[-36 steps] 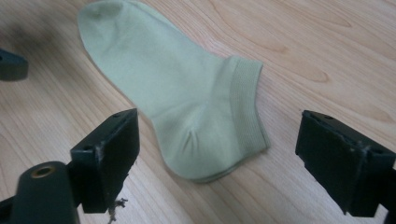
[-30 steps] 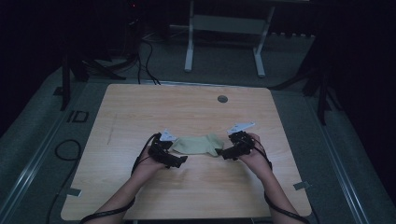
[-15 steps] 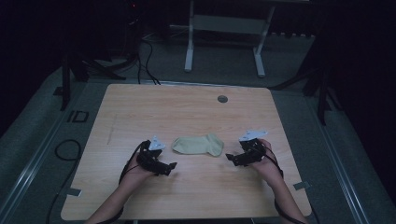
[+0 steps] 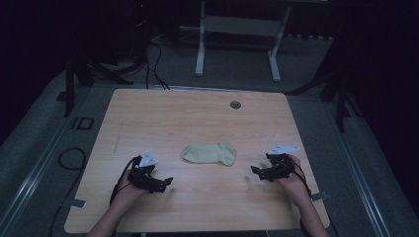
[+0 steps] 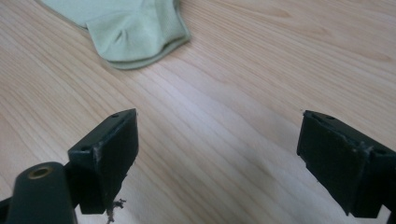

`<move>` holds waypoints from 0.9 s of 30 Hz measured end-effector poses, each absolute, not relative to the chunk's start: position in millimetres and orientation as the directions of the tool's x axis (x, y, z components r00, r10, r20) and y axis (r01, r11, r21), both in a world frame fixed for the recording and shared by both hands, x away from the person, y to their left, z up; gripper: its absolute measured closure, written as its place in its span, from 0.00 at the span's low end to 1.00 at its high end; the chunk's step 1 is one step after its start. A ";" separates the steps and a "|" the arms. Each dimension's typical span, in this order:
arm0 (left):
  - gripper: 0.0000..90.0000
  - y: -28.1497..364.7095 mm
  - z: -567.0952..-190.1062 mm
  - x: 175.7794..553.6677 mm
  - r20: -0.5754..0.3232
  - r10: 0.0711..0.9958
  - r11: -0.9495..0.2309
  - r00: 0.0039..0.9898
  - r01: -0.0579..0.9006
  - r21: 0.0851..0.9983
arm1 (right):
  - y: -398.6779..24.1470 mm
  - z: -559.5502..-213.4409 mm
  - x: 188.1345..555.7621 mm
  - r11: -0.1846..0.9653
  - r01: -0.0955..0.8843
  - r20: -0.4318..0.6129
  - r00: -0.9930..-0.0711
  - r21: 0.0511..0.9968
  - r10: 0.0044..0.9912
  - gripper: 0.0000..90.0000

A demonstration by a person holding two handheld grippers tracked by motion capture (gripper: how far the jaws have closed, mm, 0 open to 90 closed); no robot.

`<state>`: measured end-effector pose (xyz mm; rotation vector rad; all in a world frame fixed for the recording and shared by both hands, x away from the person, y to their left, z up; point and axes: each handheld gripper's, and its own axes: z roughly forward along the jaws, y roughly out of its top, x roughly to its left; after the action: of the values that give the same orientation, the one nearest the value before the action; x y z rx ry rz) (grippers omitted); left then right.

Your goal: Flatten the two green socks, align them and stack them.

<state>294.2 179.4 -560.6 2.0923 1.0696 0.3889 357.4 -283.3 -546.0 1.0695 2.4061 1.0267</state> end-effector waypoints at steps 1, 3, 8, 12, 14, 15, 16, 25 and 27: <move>0.03 181.9 -560.9 292.8 -0.066 0.799 -0.368 0.598 0.573 0.732 | -286.9 -546.8 355.5 0.449 0.520 0.011 -0.662 0.727 0.749 0.15; 0.03 188.8 -562.2 289.2 -0.067 0.808 -0.356 0.586 0.576 0.736 | -292.1 -547.3 352.5 0.433 0.528 0.021 -0.650 0.731 0.759 0.15; 0.03 204.4 -565.0 280.9 -0.072 0.832 -0.327 0.550 0.592 0.737 | -306.5 -549.1 344.5 0.411 0.539 0.019 -0.622 0.735 0.783 0.15; 0.03 213.2 -566.6 273.7 -0.072 0.844 -0.311 0.532 0.594 0.742 | -316.4 -552.2 338.4 0.386 0.556 0.026 -0.594 0.736 0.804 0.15; 0.03 216.8 -566.5 270.4 -0.062 0.853 -0.307 0.519 0.594 0.743 | -322.0 -553.0 335.8 0.364 0.567 0.040 -0.576 0.739 0.816 0.15; 0.03 218.9 -566.1 268.8 -0.060 0.859 -0.300 0.509 0.593 0.747 | -324.9 -553.0 334.4 0.356 0.568 0.044 -0.571 0.742 0.820 0.15; 0.03 221.4 -565.6 267.7 -0.064 0.864 -0.289 0.500 0.596 0.749 | -327.3 -552.9 332.8 0.347 0.570 0.049 -0.565 0.745 0.824 0.15; 0.03 241.5 -568.1 261.1 -0.083 0.892 -0.234 0.444 0.612 0.755 | -344.4 -552.3 319.0 0.300 0.581 0.060 -0.519 0.757 0.853 0.15; 0.03 245.5 -568.6 259.7 -0.089 0.899 -0.219 0.428 0.617 0.756 | -348.3 -553.0 316.4 0.282 0.580 0.061 -0.501 0.764 0.863 0.15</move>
<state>259.7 245.5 -568.6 1.9396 1.2815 0.4822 316.4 -348.3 -553.0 1.3041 2.1925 1.0694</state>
